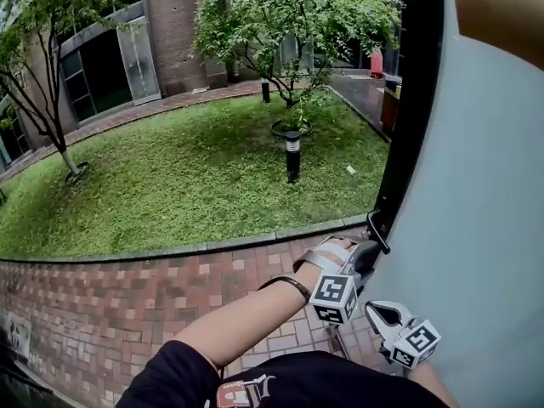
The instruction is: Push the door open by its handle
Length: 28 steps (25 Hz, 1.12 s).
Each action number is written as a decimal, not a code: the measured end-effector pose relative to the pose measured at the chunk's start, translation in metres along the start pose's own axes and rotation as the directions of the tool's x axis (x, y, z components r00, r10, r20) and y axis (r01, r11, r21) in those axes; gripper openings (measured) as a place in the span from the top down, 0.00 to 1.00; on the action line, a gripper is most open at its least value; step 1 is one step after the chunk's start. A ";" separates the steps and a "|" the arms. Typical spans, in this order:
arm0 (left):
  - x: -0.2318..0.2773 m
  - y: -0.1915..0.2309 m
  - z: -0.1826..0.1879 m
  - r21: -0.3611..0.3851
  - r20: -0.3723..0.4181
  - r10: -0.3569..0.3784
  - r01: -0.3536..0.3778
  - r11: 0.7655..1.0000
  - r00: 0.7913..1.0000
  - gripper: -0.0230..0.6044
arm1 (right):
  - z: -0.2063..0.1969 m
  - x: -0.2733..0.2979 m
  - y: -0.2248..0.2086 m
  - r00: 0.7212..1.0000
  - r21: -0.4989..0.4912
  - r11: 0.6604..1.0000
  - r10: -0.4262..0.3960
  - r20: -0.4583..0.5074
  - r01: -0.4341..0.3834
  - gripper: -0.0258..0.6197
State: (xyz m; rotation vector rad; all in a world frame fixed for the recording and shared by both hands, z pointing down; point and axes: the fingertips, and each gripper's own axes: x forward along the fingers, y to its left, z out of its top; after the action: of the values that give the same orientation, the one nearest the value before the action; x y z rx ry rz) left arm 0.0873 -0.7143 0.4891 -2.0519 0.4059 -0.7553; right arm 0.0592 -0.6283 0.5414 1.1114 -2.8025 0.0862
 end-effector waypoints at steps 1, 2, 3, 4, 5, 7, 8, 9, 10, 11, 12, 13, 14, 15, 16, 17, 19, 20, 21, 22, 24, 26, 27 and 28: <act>-0.016 -0.008 -0.011 -0.043 0.011 -0.009 0.009 0.999 1.000 0.54 | -0.001 0.004 0.000 1.000 0.007 1.000 -0.003 -0.001 0.003 0.96; -0.035 -0.016 -0.026 -0.102 0.017 -0.014 0.016 0.995 1.000 0.54 | -0.001 0.009 0.001 1.000 0.015 1.000 -0.002 0.000 0.002 0.96; -0.056 -0.024 -0.048 -0.175 0.020 -0.011 0.014 0.984 1.000 0.55 | -0.001 0.015 0.004 1.000 0.022 1.000 0.002 0.003 -0.002 0.96; -0.079 -0.030 -0.074 -0.262 0.017 0.004 0.001 0.965 1.000 0.58 | 0.000 0.022 0.007 1.000 0.027 1.000 0.006 0.010 -0.006 0.96; -0.105 -0.035 -0.105 -0.364 0.005 0.028 -0.024 0.931 1.000 0.64 | 0.003 0.031 0.010 1.000 0.030 1.000 0.009 0.018 -0.010 0.96; -0.163 -0.047 -0.170 -0.582 -0.058 0.072 -0.092 0.808 0.996 0.79 | 0.010 0.051 0.014 1.000 0.030 0.999 0.018 0.025 -0.019 0.96; -0.192 -0.056 -0.199 -0.674 -0.102 0.082 -0.129 0.728 0.991 0.83 | 0.013 0.061 0.015 0.999 0.026 0.999 0.027 0.024 -0.027 0.96; -0.219 -0.066 -0.225 -0.745 -0.144 0.092 -0.169 0.645 0.985 0.88 | 0.016 0.070 0.016 0.999 0.022 0.999 0.037 0.021 -0.038 0.96; -0.244 -0.076 -0.248 -0.800 -0.181 0.110 -0.212 0.561 0.977 0.93 | 0.018 0.079 0.017 0.999 0.017 0.999 0.048 0.017 -0.049 0.96; -0.267 -0.085 -0.266 -0.846 -0.213 0.140 -0.254 0.469 0.967 0.96 | 0.019 0.087 0.016 0.998 0.012 0.998 0.059 0.013 -0.059 0.96; -0.290 -0.093 -0.280 -0.884 -0.239 0.183 -0.292 0.365 0.953 0.96 | 0.020 0.094 0.016 0.998 0.010 0.998 0.068 0.008 -0.069 0.96; -0.310 -0.099 -0.292 -0.913 -0.264 0.237 -0.322 0.252 0.935 0.96 | 0.020 0.100 0.015 0.997 0.011 0.997 0.076 0.005 -0.077 0.96; -0.330 -0.105 -0.302 -0.930 -0.289 0.294 -0.340 0.140 0.911 0.96 | 0.021 0.106 0.014 0.997 0.016 0.996 0.084 0.003 -0.084 0.96; -0.346 -0.110 -0.310 -0.937 -0.313 0.342 -0.348 0.042 0.886 0.96 | 0.022 0.112 0.012 0.996 0.023 0.996 0.090 0.003 -0.090 0.96; -0.359 -0.116 -0.315 -0.936 -0.334 0.374 -0.350 -0.027 0.865 0.96 | 0.024 0.117 0.011 0.995 0.032 0.995 0.097 0.007 -0.098 0.96; -0.367 -0.120 -0.319 -0.933 -0.349 0.390 -0.353 -0.063 0.852 0.96 | 0.027 0.123 0.011 0.994 0.038 0.994 0.105 0.013 -0.106 0.96; -0.372 -0.125 -0.321 -0.929 -0.358 0.383 -0.366 -0.056 0.851 0.96 | 0.033 0.132 0.013 0.992 0.032 0.992 0.122 0.022 -0.123 0.96; -0.373 -0.125 -0.321 -0.928 -0.356 0.376 -0.370 -0.037 0.856 0.96 | 0.035 0.136 0.014 0.991 0.025 0.991 0.129 0.022 -0.130 0.96; -0.373 -0.123 -0.320 -0.929 -0.350 0.375 -0.369 -0.023 0.859 0.96 | 0.038 0.139 0.016 0.991 0.019 0.991 0.135 0.020 -0.135 0.96; -0.373 -0.121 -0.319 -0.932 -0.342 0.381 -0.362 -0.019 0.859 0.96 | 0.040 0.141 0.017 0.990 0.015 0.990 0.138 0.017 -0.138 0.96; -0.374 -0.114 -0.317 -0.938 -0.325 0.401 -0.346 -0.023 0.856 0.96 | 0.042 0.144 0.018 0.990 0.010 0.990 0.141 0.013 -0.142 0.96; -0.373 -0.112 -0.316 -0.942 -0.315 0.405 -0.335 -0.022 0.858 0.96 | 0.043 0.146 0.020 0.990 0.004 0.990 0.141 0.010 -0.141 0.96; -0.373 -0.112 -0.316 -0.943 -0.311 0.401 -0.331 -0.020 0.862 0.96 | 0.044 0.146 0.021 0.990 0.000 0.990 0.138 0.009 -0.138 0.96; -0.374 -0.113 -0.316 -0.945 -0.307 0.398 -0.327 -0.020 0.864 0.96 | 0.044 0.146 0.022 0.991 -0.003 0.991 0.135 0.009 -0.135 0.96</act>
State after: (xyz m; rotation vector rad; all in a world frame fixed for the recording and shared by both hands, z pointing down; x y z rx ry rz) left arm -0.4021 -0.6502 0.5825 -2.9383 1.8187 0.1143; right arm -0.0654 -0.7160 0.5173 0.9232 -2.8817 0.0906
